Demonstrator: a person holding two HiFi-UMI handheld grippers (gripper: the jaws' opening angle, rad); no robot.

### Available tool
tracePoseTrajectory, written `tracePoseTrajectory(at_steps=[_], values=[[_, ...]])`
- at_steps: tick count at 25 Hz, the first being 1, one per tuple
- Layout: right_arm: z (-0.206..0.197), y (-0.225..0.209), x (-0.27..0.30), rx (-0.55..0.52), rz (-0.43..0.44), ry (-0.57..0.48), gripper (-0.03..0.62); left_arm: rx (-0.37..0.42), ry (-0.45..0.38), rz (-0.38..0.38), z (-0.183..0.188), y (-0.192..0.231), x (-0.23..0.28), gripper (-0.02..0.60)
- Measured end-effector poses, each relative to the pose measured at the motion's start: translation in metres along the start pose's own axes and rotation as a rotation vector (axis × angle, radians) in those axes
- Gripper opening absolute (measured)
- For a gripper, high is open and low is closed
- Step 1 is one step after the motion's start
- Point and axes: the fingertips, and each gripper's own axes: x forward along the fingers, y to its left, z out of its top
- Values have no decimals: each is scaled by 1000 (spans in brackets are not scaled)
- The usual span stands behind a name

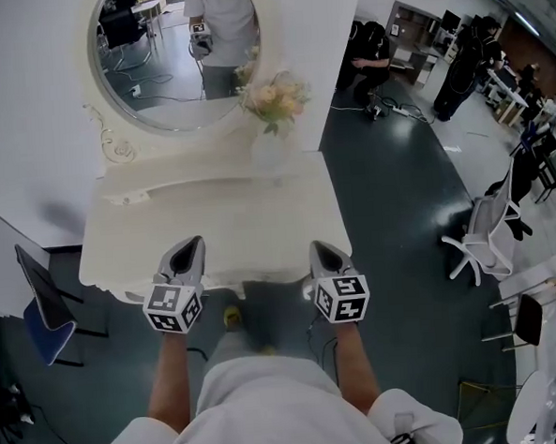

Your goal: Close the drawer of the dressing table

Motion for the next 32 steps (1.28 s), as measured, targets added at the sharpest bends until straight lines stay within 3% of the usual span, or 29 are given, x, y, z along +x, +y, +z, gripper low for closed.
tracePoseTrajectory(at_steps=[13,32], values=[[24,1,-23,-54,-29,-69,2,36,-51,-3,23,-2,-16,-2],[44,21,-10,-87,24,-108,3,42,-44,11,25,18,-24,-2]])
